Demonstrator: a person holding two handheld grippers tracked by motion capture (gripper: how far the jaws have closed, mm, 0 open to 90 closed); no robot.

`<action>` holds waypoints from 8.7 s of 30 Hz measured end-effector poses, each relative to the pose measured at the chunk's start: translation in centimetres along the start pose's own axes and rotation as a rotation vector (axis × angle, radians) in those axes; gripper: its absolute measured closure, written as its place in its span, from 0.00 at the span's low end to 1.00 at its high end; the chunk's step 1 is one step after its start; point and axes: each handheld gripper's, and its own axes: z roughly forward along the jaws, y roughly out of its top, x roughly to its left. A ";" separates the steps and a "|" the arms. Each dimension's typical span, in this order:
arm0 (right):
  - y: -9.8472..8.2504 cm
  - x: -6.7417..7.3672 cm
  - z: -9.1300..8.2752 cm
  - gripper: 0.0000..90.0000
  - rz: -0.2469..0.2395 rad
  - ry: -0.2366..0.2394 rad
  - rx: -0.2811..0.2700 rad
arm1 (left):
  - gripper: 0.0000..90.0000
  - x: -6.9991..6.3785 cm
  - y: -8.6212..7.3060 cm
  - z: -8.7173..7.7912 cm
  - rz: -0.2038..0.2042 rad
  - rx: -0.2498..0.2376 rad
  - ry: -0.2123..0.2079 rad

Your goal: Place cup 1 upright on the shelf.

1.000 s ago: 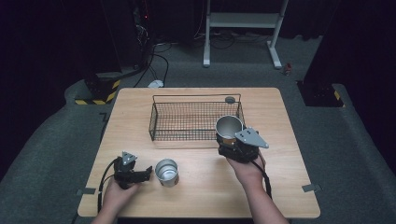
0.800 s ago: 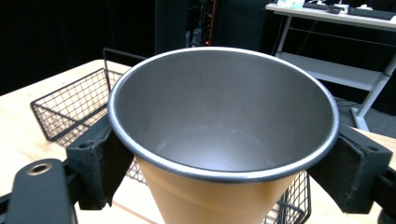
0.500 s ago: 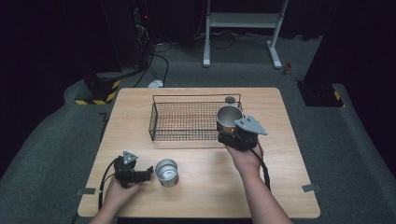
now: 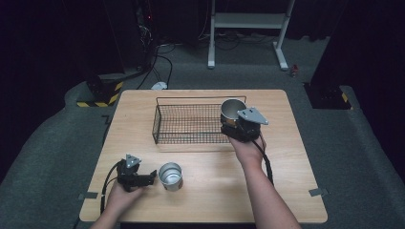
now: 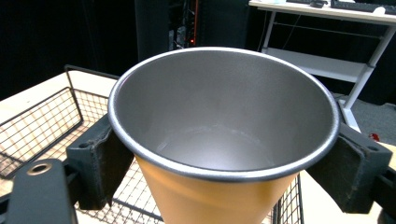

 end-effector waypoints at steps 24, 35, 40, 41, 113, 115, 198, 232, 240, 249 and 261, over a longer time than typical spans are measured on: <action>-0.9 -1.8 5.3 0.15 0.026 -0.079 0.121 | 0.03 0.0 0.0 0.0 -0.001 0.001 -0.003; -2.0 -1.4 6.9 0.15 0.036 -0.065 0.172 | 0.04 0.0 0.0 0.0 0.010 0.001 -0.010; -2.6 -1.5 7.5 0.15 0.036 -0.069 0.199 | 0.04 0.0 0.0 0.0 0.013 0.001 -0.017; -2.7 -1.6 7.6 0.15 0.038 -0.069 0.206 | 0.04 0.0 0.0 0.0 0.014 0.001 -0.019; -4.3 -0.6 8.8 0.15 0.062 -0.045 0.269 | 0.04 0.0 0.1 0.0 0.026 0.002 -0.027; -4.3 -0.5 8.8 0.15 0.053 -0.041 0.269 | 0.04 0.0 0.1 0.0 0.026 0.002 -0.027; -8.3 -1.2 -2.0 0.20 0.055 0.018 0.220 | 0.04 0.0 0.1 0.1 0.022 0.002 -0.027; -15.6 -0.8 -5.8 0.14 0.046 -0.019 0.481 | 0.04 0.1 0.0 0.0 0.011 0.002 -0.010; -15.6 -0.7 -5.6 0.14 0.047 -0.024 0.471 | 0.02 0.0 0.0 0.0 -0.027 0.003 0.023; -15.6 -0.4 -5.7 0.14 0.058 -0.039 0.472 | 0.06 0.3 0.1 -0.9 -0.012 0.006 0.026; -15.5 -0.8 -5.4 0.12 0.049 -0.029 0.475 | 0.07 0.4 0.5 -1.7 0.003 -0.011 -0.025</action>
